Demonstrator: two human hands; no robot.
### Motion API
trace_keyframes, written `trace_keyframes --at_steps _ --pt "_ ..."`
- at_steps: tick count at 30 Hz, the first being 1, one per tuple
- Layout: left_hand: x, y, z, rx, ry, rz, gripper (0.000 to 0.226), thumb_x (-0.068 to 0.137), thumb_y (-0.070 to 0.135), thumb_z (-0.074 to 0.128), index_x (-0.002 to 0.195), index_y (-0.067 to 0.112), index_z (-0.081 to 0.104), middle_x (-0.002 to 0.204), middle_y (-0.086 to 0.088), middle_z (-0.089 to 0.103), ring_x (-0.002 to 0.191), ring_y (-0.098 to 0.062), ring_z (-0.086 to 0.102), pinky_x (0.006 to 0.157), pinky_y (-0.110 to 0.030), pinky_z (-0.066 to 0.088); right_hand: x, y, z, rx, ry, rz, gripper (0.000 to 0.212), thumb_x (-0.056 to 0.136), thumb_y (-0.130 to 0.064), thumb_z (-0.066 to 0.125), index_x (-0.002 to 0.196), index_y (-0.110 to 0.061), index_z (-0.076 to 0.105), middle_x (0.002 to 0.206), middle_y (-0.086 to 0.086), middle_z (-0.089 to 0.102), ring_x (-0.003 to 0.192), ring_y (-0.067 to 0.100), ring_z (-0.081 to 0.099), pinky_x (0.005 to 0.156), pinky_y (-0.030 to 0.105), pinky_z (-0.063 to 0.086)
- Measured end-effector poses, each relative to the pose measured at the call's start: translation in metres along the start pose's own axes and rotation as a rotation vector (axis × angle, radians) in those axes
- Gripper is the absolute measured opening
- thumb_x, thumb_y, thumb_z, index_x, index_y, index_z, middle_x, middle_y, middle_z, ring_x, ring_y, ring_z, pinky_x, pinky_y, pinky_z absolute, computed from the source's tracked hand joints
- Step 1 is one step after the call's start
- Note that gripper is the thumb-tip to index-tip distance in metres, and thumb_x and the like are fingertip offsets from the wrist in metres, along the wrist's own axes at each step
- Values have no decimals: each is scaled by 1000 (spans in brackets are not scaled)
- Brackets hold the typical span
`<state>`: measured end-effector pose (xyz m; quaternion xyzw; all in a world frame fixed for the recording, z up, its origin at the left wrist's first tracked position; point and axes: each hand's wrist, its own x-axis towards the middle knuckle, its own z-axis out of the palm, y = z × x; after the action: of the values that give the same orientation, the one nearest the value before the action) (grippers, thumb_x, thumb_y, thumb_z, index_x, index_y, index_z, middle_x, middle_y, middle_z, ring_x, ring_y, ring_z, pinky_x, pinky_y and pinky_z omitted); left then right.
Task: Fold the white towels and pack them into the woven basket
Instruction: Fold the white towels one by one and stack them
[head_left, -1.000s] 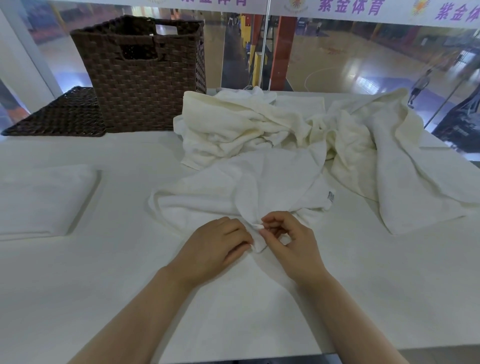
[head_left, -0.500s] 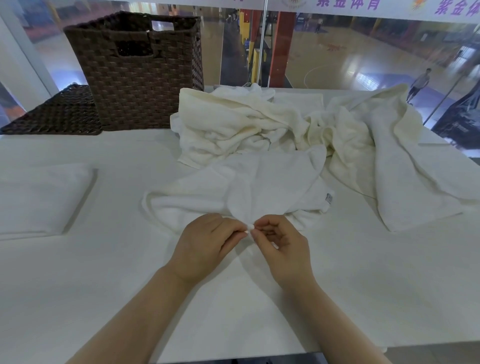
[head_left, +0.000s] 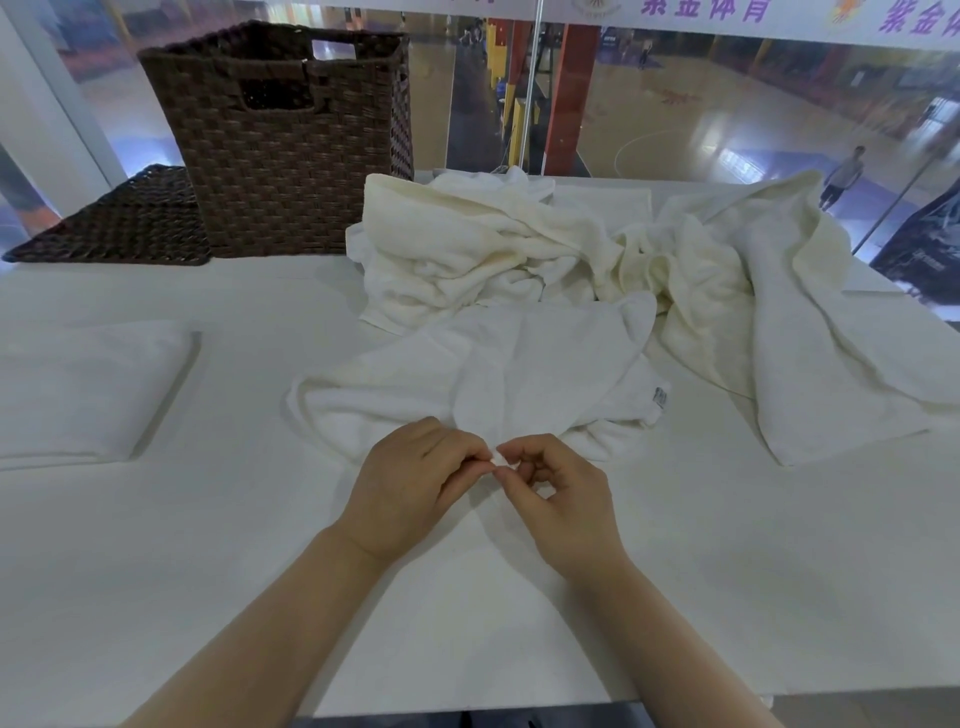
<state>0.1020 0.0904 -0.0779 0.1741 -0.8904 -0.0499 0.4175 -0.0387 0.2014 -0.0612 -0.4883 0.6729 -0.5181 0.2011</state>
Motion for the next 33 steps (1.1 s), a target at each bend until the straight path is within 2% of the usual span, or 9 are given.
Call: trace_keyframes --at_steps 5,8,10,15,18,20,24,28,33 --pt "-6 22 -14 -88 -69 -281 31 94 46 49 79 22 63 65 17 54 63 -4 47 59 -13 36 -2 0 0 -22 74 -14 25 84 -20 75 85 -42 64 80 -17 65 79 5 63 69 10 44" --pt "-11 32 -16 -123 -245 -491 39 91 60 37 78 31 59 64 12 56 66 -8 54 56 -20 41 -4 0 1 -30 76 -50 31 85 -17 74 91 -42 57 89 -21 67 84 5 64 72 11 46" --pt "-8 35 -15 -167 -281 -599 41 90 65 36 78 33 58 68 12 63 66 -7 58 57 -24 45 -6 0 3 -63 47 -94 34 86 -16 72 94 -42 52 96 -25 66 88 5 64 73 11 46" --pt "2 34 -11 -325 -286 -802 41 88 53 59 71 16 53 60 3 59 52 -6 47 52 -20 34 -6 4 5 -154 -11 -165 35 88 -14 67 95 -42 49 100 -25 64 93 4 62 74 10 44" --pt "-1 30 -13 -454 -272 -905 26 86 45 67 79 21 62 72 10 71 67 -7 63 63 -24 45 -4 3 1 -53 -43 -108 25 91 -12 64 98 -33 54 92 -21 71 95 1 66 76 9 45" --pt "-6 29 -15 -447 -248 -914 19 88 39 67 81 21 63 76 15 73 70 -5 64 62 -19 44 3 -2 -2 -46 -37 -134 21 90 -4 60 96 -24 58 89 -16 71 92 4 66 76 11 46" --pt "-9 29 -15 -449 -191 -901 20 88 34 68 78 19 61 73 12 71 57 0 52 56 -13 37 42 -27 -4 -128 -30 -242 20 87 2 56 93 -18 60 91 -13 66 87 10 62 77 15 45" --pt "-13 29 -13 -470 -187 -901 25 88 35 68 72 21 55 71 9 69 56 -1 49 56 -16 38 98 -51 16 -332 -274 -255 16 92 -8 54 102 -18 63 102 -10 65 95 5 58 85 16 46" --pt "-13 29 -14 -448 -183 -859 29 88 35 68 70 20 52 69 -1 64 55 -3 45 55 -16 36 151 -48 61 -735 -651 -254 23 94 -19 56 116 -18 63 115 -3 63 102 12 57 82 22 44"
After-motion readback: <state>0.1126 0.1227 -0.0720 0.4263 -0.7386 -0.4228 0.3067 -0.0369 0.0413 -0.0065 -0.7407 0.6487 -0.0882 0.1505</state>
